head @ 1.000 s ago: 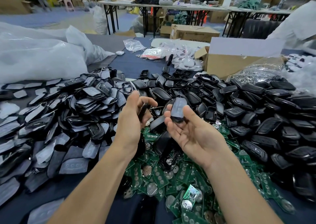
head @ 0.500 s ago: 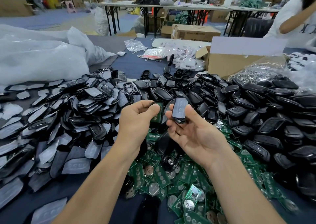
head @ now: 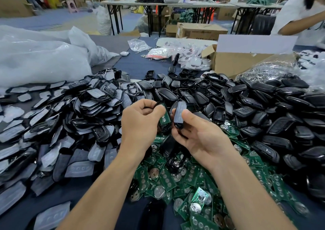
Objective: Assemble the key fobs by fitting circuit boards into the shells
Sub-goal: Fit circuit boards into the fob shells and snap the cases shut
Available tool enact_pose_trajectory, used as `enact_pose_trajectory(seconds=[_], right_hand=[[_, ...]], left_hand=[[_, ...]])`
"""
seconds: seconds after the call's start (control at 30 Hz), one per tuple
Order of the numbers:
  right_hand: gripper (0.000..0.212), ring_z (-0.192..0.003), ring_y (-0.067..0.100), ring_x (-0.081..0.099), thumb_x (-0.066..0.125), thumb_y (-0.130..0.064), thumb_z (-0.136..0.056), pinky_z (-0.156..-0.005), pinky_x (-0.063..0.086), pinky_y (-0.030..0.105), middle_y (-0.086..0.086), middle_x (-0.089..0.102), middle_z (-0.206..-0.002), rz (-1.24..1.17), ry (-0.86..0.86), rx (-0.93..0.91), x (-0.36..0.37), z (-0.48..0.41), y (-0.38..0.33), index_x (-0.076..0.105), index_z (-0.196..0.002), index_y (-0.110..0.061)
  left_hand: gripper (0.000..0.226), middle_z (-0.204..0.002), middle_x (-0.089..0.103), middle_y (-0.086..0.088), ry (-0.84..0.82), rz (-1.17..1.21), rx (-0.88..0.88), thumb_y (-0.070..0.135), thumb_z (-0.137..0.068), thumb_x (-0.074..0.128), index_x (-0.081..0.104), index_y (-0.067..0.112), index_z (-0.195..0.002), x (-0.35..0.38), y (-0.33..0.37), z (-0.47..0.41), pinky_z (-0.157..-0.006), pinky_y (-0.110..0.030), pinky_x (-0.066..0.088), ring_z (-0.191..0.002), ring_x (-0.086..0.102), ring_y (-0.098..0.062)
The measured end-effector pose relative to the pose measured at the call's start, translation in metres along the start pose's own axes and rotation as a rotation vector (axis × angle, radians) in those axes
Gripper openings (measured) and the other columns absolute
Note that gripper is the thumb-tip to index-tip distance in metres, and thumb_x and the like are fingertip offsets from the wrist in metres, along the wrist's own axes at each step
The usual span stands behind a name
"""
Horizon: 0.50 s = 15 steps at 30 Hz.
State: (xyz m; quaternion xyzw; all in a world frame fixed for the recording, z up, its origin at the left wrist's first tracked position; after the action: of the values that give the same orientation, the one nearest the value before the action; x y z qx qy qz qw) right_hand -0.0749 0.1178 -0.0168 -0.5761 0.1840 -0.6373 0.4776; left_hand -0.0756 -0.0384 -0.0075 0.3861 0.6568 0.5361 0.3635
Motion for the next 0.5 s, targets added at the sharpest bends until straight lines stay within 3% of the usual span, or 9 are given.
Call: enact_pose_trajectory(seconds=[0.13,0.3,0.4,0.5], right_hand=[[0.017,-0.075,0.018,0.075,0.079,-0.026,-0.070,-0.070,0.062,0.031,0.008,0.079,-0.096,-0.014,-0.024,0.016,0.0021,-0.0007,0.0027,0.084,-0.082,-0.014],[0.025,-0.077,0.017,0.074,0.080,-0.024,-0.067,-0.071,0.062,0.031,0.010,0.078,-0.097,-0.035,-0.028,0.001,0.0015,-0.0022,0.0029,0.085,-0.088,-0.011],[0.035,-0.081,0.019,0.074,0.082,-0.022,-0.065,-0.071,0.063,0.032,0.013,0.077,-0.102,-0.049,-0.005,-0.011,-0.0014,-0.0040,0.0033,0.081,-0.096,-0.006],[0.045,-0.091,0.020,0.076,0.079,-0.021,-0.068,-0.072,0.063,0.033,0.016,0.077,-0.113,-0.038,0.010,-0.015,-0.0024,-0.0039,0.0037,0.077,-0.109,-0.002]], left_hand=[[0.019,-0.061,0.070,0.001,-0.012,-0.022,0.007,0.024,-0.084,0.070,0.078,0.038,-0.093,0.0007,0.0007,0.0027,-0.046,-0.038,0.054,-0.048,0.058,-0.013],[0.015,-0.054,0.064,0.010,-0.005,-0.103,0.111,0.026,-0.087,0.071,0.079,0.038,-0.093,-0.0027,0.0063,0.0034,-0.044,-0.014,0.037,-0.043,0.043,-0.002],[0.011,-0.060,0.066,0.004,-0.031,-0.163,0.155,0.032,-0.086,0.077,0.077,0.041,-0.094,-0.0026,0.0091,0.0040,-0.049,-0.011,0.041,-0.051,0.052,-0.002],[0.016,-0.050,0.056,0.010,-0.080,-0.122,0.124,0.031,-0.084,0.083,0.078,0.040,-0.097,-0.0020,0.0054,0.0014,-0.048,-0.010,0.037,-0.046,0.048,-0.001]])
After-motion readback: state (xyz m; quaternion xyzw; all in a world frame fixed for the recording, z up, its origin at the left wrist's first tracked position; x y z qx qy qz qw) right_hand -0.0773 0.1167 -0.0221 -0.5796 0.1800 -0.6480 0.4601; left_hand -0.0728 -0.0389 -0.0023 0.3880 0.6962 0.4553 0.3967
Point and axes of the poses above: each hand's wrist, its own z-axis away from the middle knuckle, its own x-axis out of the palm, y = z × x, the point moved 5 cm from there along -z, towards the middle knuckle
